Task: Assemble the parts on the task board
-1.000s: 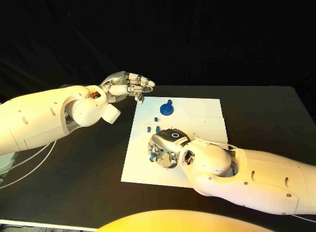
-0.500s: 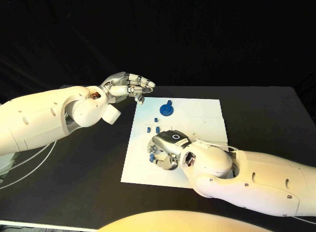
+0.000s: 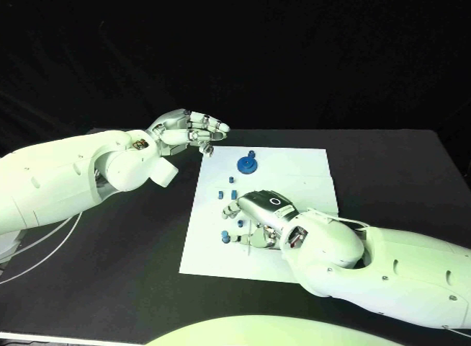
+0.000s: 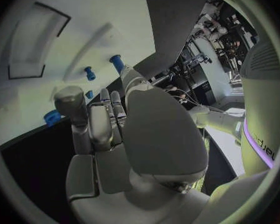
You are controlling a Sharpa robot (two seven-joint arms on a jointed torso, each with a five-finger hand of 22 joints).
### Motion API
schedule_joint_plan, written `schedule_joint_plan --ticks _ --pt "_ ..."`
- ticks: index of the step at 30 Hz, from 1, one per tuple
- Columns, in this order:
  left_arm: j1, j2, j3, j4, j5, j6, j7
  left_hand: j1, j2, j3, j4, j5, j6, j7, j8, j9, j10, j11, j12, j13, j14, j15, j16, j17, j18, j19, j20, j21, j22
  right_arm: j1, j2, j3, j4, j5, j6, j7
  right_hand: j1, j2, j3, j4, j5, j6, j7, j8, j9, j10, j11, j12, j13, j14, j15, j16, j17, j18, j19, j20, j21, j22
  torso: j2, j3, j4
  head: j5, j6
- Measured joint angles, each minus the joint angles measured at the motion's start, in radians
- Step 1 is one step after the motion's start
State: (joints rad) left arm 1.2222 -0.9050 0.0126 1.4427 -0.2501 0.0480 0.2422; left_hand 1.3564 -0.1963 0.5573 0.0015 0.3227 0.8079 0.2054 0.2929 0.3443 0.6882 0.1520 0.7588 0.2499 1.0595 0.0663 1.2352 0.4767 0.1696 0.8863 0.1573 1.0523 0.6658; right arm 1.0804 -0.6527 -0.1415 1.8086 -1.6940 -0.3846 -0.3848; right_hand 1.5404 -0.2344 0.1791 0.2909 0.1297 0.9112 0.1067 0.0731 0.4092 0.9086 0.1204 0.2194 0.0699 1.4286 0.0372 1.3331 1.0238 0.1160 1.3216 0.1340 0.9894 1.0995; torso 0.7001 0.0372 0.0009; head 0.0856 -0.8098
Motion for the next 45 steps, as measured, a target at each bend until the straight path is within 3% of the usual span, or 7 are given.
schedule_joint_plan --ticks 6,13,15,18,20,27,45 --pt "0.000 -0.004 0.000 0.002 0.000 0.001 0.000 0.000 0.000 0.000 0.000 0.000 0.000 0.000 0.000 0.000 0.000 0.000 0.000 0.000 0.000 0.000 0.000 0.000 0.000 0.000 0.000 0.000 0.000 0.027 -0.104 0.011 0.045 0.074 -0.050 0.046 -0.009 0.021 0.015 -0.002 0.000 0.038 0.041 0.015 -0.006 0.113 -0.029 0.074 0.012 0.030 -0.029 0.042 0.072 0.000 0.062 -0.025 0.097 0.081 0.000 -0.0013 -0.0004 -0.013 0.005" --pt "0.000 -0.016 -0.001 0.007 0.000 0.000 0.001 0.000 0.000 0.000 0.000 0.000 0.000 0.000 0.000 0.000 0.000 0.000 0.000 -0.001 -0.004 0.004 0.000 0.000 0.000 0.000 0.000 0.000 0.000 0.094 -0.274 0.019 0.078 0.298 -0.081 0.076 -0.117 0.029 -0.021 -0.001 -0.032 0.082 0.030 0.056 -0.005 0.311 -0.050 0.206 0.093 0.037 -0.054 0.068 0.133 -0.024 0.110 -0.052 0.211 0.175 -0.002 -0.0016 -0.0036 -0.042 0.013" --pt "0.000 -0.019 -0.001 0.009 0.000 -0.001 0.001 0.000 0.000 0.000 0.000 0.000 0.000 0.000 0.000 0.000 0.000 0.000 0.000 -0.001 -0.004 0.004 0.000 0.000 0.000 0.000 0.000 0.000 0.000 0.103 -0.324 0.020 0.088 0.354 -0.081 0.075 -0.145 0.044 -0.070 -0.002 -0.047 0.080 0.015 0.108 0.018 0.358 -0.064 0.507 0.418 0.038 -0.081 0.100 0.199 -0.050 0.136 -0.068 0.287 0.205 -0.003 -0.0019 -0.0053 -0.049 0.015" --pt "0.000 -0.021 -0.002 0.012 0.000 -0.001 0.002 0.000 0.000 0.000 0.000 0.000 0.000 0.000 0.000 0.000 0.000 0.000 0.000 -0.001 -0.004 0.004 0.000 0.000 0.000 0.000 0.000 0.000 0.000 0.110 -0.375 0.019 0.098 0.414 -0.077 0.067 -0.182 0.071 -0.113 -0.001 -0.053 0.062 -0.002 0.186 0.053 0.478 -0.089 0.997 1.017 0.036 -0.083 0.152 0.275 -0.055 0.140 -0.072 0.377 0.209 -0.004 -0.0019 -0.0074 -0.061 0.017" --pt "0.000 -0.022 -0.003 0.015 0.000 -0.001 0.003 0.000 0.000 0.000 0.000 0.000 0.000 0.000 0.000 0.000 0.000 0.000 0.000 -0.001 -0.004 0.004 0.000 0.000 0.000 0.000 0.000 0.000 0.000 0.112 -0.401 0.019 0.107 0.440 -0.071 0.059 -0.192 0.080 -0.131 0.000 -0.053 0.046 -0.001 0.224 0.071 0.534 -0.092 1.160 1.197 0.036 -0.083 0.178 0.283 -0.071 0.140 -0.072 0.415 0.209 -0.005 -0.0019 -0.0091 -0.067 0.018" --pt "0.000 -0.024 -0.005 0.019 0.001 -0.001 0.004 0.000 0.000 -0.003 0.003 0.000 0.000 0.000 0.000 0.000 0.000 0.000 0.000 -0.001 -0.004 0.004 0.000 -0.001 0.000 0.000 0.000 0.000 0.000 0.097 -0.466 0.012 0.136 0.477 -0.044 0.010 -0.243 0.077 -0.159 0.003 -0.053 0.022 0.003 0.295 0.095 0.553 -0.090 1.346 1.239 0.036 -0.082 0.234 0.284 -0.088 0.140 -0.072 0.530 0.209 -0.010 -0.0032 -0.0126 -0.077 0.018" --pt "-0.001 -0.030 -0.007 0.024 0.001 -0.001 0.005 -0.005 0.005 -0.003 0.003 0.000 0.000 0.000 0.004 0.000 0.000 0.000 0.000 -0.002 -0.004 0.004 0.000 -0.001 0.000 0.000 0.000 0.000 -0.001 0.025 -0.472 0.008 0.157 0.417 0.016 -0.156 -0.310 0.063 -0.171 0.005 -0.057 0.022 0.004 0.306 0.097 0.553 -0.090 1.348 1.238 0.040 -0.079 0.234 0.284 -0.102 0.143 -0.068 0.578 0.208 -0.011 -0.0055 -0.0120 -0.086 0.012"
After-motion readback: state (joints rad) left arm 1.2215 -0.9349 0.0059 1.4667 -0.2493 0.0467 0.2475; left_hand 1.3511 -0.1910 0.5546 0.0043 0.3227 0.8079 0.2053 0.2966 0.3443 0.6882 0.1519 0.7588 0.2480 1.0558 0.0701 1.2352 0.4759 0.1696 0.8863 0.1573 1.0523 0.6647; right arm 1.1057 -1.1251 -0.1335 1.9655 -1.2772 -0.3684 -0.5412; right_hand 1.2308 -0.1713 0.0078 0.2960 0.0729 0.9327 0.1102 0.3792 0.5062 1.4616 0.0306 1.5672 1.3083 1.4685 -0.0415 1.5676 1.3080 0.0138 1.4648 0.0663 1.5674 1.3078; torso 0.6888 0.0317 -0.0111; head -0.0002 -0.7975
